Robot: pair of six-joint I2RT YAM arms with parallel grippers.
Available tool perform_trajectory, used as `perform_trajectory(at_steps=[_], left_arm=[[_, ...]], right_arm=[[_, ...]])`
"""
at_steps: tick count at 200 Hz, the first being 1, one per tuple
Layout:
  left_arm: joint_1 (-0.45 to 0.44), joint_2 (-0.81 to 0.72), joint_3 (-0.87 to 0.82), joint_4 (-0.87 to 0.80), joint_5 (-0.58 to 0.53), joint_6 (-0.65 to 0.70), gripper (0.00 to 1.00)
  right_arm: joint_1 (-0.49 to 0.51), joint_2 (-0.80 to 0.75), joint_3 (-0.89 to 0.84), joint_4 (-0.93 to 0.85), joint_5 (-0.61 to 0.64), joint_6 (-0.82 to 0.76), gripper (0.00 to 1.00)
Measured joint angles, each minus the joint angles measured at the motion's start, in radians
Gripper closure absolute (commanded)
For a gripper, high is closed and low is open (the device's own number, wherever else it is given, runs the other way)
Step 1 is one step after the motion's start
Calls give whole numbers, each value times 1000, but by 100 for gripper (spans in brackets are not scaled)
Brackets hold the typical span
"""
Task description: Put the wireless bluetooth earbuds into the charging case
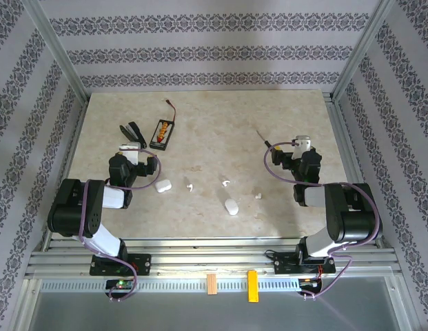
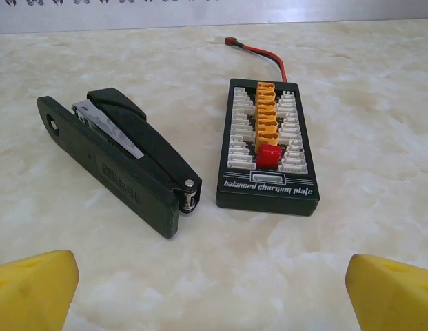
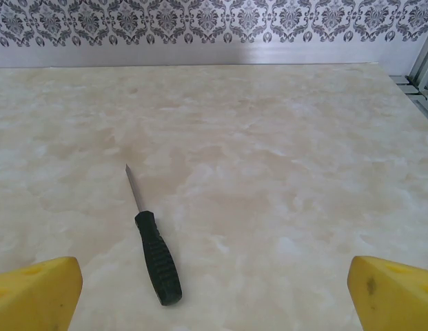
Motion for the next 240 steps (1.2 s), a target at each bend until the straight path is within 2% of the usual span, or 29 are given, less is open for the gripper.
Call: perform_trajectory(at_steps=[74,186,206,240], left_arm=[[0,0,0,0,-1,0,1],[0,-6,0,-5,-68,-5,1],[0,-68,-2,-51,-92,-12,1],[-35,-261,1,-159,-168,-13,1]], right_arm=[[0,0,0,0,0,0,2],[12,-8,0,-15,10,-4,2],[48,-89,1,-108,37,-19,2],[130,-294,63,-327,90,-29,2]])
